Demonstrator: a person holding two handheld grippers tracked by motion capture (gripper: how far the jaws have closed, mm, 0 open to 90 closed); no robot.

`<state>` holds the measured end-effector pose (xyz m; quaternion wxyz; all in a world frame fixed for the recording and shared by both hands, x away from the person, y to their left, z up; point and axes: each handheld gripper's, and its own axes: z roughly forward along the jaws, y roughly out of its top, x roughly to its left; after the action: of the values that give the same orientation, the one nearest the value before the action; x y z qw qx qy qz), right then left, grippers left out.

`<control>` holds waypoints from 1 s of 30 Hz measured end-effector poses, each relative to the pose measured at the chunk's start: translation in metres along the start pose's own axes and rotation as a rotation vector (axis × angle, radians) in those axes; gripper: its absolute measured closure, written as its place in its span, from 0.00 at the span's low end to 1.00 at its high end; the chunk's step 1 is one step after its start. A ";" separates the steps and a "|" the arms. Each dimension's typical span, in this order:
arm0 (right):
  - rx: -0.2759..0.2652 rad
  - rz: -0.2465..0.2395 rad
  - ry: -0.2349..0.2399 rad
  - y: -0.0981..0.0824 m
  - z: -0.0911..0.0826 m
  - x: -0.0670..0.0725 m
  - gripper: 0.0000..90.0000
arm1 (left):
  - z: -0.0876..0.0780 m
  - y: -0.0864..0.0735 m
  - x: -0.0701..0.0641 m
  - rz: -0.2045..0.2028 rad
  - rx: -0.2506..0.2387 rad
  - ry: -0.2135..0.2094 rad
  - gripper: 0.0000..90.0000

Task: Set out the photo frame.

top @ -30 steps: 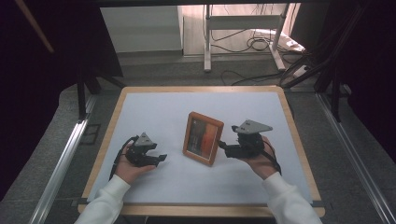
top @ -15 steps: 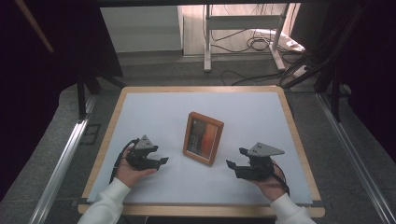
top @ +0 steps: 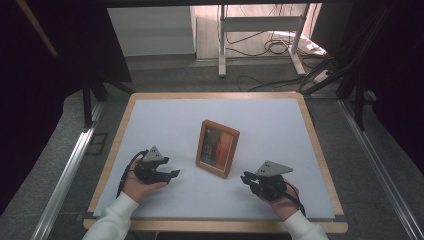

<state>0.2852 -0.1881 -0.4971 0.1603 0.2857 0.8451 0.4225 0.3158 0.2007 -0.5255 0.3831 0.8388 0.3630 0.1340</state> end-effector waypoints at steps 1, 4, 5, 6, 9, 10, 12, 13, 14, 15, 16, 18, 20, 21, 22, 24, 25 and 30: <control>0.004 -0.012 0.007 0.000 0.001 0.003 0.96 | 0.000 0.000 0.000 0.000 -0.001 0.000 0.36; 0.014 -0.038 0.027 0.004 0.008 0.010 1.00 | 0.001 0.001 -0.001 0.003 0.002 -0.001 0.36; 0.018 -0.050 0.033 0.006 0.011 0.014 1.00 | 0.001 0.001 -0.001 0.006 0.003 -0.001 0.36; 0.024 -0.061 0.040 0.008 0.015 0.017 1.00 | 0.001 0.001 -0.002 0.008 0.004 -0.001 0.36; 0.036 -0.095 0.068 0.011 0.026 0.027 1.00 | 0.001 0.001 -0.003 0.009 0.002 -0.002 0.36; 0.044 -0.101 0.076 0.012 0.029 0.030 1.00 | 0.001 0.001 -0.003 0.010 0.002 -0.002 0.36; 0.055 -0.110 0.082 0.013 0.036 0.032 1.00 | 0.002 0.001 -0.002 0.011 0.006 -0.003 0.36; 0.058 -0.114 0.079 0.014 0.040 0.033 1.00 | 0.003 0.001 -0.002 0.010 0.008 -0.003 0.36; 0.063 -0.113 0.078 0.015 0.043 0.033 1.00 | 0.003 0.001 -0.002 0.013 0.011 -0.004 0.36; 0.067 -0.114 0.077 0.016 0.047 0.034 1.00 | 0.004 0.001 -0.002 0.014 0.013 -0.004 0.36; 0.070 -0.117 0.075 0.017 0.050 0.034 1.00 | 0.004 0.001 -0.003 0.015 0.013 -0.003 0.36; 0.078 -0.123 0.067 0.018 0.056 0.034 1.00 | 0.004 0.001 -0.003 0.016 0.012 -0.002 0.36; 0.085 -0.128 0.059 0.019 0.062 0.033 1.00 | 0.004 0.001 -0.003 0.015 0.012 -0.001 0.36; 0.090 -0.130 0.054 0.019 0.064 0.032 1.00 | 0.004 0.001 -0.003 0.016 0.013 -0.001 0.36; 0.091 -0.130 0.050 0.019 0.066 0.031 1.00 | 0.004 0.001 -0.003 0.017 0.013 -0.001 0.36; 0.095 -0.127 0.046 0.020 0.069 0.030 1.00 | 0.004 0.001 -0.003 0.018 0.015 -0.001 0.36; 0.093 -0.124 0.044 0.020 0.069 0.029 1.00 | 0.005 0.001 -0.002 0.017 0.017 -0.001 0.36; 0.095 -0.116 0.035 0.021 0.071 0.026 1.00 | 0.004 0.001 -0.003 0.017 0.015 0.000 0.36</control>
<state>0.3084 -0.1179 -0.5231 0.1558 0.2361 0.8821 0.3767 0.3165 0.1958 -0.5273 0.3754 0.8448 0.3567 0.1347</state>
